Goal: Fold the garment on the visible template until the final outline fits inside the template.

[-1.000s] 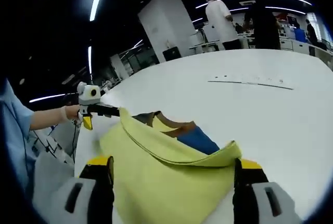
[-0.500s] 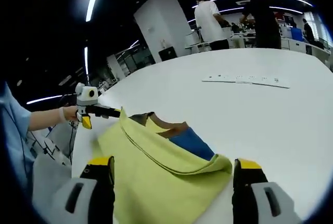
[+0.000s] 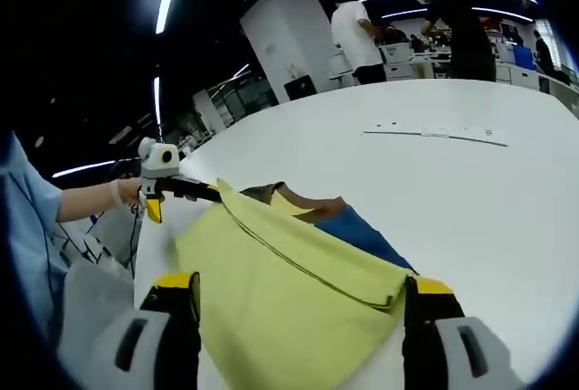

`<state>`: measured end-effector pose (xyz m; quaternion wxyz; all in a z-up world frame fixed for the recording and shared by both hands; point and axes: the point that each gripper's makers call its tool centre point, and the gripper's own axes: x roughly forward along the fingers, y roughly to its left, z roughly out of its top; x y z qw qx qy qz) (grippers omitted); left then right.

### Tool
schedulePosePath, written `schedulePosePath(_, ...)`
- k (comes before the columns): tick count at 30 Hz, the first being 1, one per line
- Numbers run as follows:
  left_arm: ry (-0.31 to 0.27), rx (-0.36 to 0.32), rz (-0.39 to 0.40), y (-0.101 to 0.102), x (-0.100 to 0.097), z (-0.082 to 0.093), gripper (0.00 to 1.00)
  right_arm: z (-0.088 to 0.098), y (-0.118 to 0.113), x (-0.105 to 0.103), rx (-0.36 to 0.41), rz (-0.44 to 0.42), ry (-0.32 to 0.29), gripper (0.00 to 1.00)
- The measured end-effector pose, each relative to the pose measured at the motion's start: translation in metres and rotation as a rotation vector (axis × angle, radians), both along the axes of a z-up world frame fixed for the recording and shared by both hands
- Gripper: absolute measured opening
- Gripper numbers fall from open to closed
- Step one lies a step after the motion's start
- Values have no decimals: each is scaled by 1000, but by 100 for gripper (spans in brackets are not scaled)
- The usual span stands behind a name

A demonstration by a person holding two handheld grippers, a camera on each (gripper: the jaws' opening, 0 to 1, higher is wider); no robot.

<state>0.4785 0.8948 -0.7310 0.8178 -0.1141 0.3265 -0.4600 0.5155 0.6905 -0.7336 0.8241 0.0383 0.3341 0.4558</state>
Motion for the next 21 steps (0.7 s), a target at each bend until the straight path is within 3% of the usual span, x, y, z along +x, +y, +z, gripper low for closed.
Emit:
schedulePosePath(7, -3, -12, 3, -1, 1, 3, 90, 1, -13, -4, 10, -20, 36, 92)
schedulePosePath(21, -3, -37, -11, -15, 2, 6, 90, -3, 25, -13, 97, 18, 71, 90)
